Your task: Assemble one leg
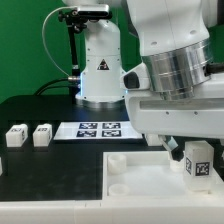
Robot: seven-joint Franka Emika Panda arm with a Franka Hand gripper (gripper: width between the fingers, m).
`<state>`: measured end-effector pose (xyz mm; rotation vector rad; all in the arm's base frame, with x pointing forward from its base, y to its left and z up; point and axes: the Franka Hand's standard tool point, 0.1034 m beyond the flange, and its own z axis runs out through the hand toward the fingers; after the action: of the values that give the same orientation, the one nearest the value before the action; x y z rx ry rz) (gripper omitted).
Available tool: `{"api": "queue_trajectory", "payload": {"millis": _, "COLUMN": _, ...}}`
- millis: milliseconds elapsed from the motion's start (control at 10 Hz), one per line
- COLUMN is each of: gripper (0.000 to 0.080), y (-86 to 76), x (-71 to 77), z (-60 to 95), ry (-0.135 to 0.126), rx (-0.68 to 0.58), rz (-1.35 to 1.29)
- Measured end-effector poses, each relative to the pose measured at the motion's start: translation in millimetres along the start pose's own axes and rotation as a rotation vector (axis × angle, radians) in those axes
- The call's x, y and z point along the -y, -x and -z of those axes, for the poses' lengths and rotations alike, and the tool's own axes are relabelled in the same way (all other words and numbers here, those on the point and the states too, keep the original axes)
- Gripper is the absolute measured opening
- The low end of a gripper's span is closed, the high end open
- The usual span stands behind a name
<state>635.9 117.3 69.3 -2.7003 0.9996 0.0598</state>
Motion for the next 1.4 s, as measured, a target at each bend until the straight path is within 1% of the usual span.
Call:
{"api": "queue_trajectory", "payload": {"millis": 200, "gripper": 0.0649, "y": -1.0, "x": -0.8, "z": 0.3, "ry": 0.0, "rx": 0.0, "rz": 0.237}}
{"api": "queue_trajectory", "payload": {"millis": 300, "gripper": 0.0649, "y": -5.0, "x": -2.6, "z": 4.1, "ry": 0.045, "rx": -0.004, "rz": 0.459}}
{"api": "queue_trajectory", "payload": {"millis": 400, "gripper": 0.0649, "y": -8.3, "x": -0.7, "z": 5.7, "ry": 0.072, "rx": -0.028, "rz": 0.629}}
{"api": "queue_trajectory", "payload": {"millis": 500, "gripper": 0.0649, "y": -6.6, "x": -0.6, "z": 4.2, "ry": 0.062, "rx": -0.026, "rz": 0.57}}
{"api": "queue_trajectory", "payload": {"millis": 600, "gripper": 0.0506, "y": -6.9, "x": -1.1, "z": 4.2, "ry": 0.062, "rx": -0.026, "rz": 0.573}}
{"api": "queue_trajectory", "payload": {"millis": 700, "gripper": 0.0506, "y": -6.3, "x": -0.6, "z": 4.0, "ry": 0.058, "rx": -0.027, "rz": 0.512}}
{"api": "queue_trajectory", "payload": {"millis": 800, "gripper": 0.0355, "y": -5.2, "x": 0.2, "z": 3.6, "ry": 0.05, "rx": -0.027, "rz": 0.376}}
{"api": "queue_trajectory", "payload": {"millis": 900, "gripper": 0.0299, "y": -7.1, "x": -1.8, "z": 3.9, "ry": 0.051, "rx": -0.031, "rz": 0.28}}
{"api": "queue_trajectory", "payload": {"millis": 1100, "gripper": 0.0299, "y": -7.3, "x": -2.2, "z": 3.7, "ry": 0.046, "rx": -0.031, "rz": 0.047}}
{"api": "queue_trajectory", "payload": {"millis": 1200, "gripper": 0.0299, "y": -7.9, "x": -2.1, "z": 3.8, "ry": 0.033, "rx": -0.037, "rz": -0.2}}
{"api": "queue_trajectory", "payload": {"millis": 1300, "gripper": 0.0299, "y": -7.7, "x": -2.6, "z": 2.0, "ry": 0.009, "rx": -0.041, "rz": -0.468}}
{"api": "queue_trajectory", "payload": {"millis": 1400, "gripper": 0.0299, "y": -7.1, "x": -3.0, "z": 1.7, "ry": -0.018, "rx": -0.039, "rz": -0.668}}
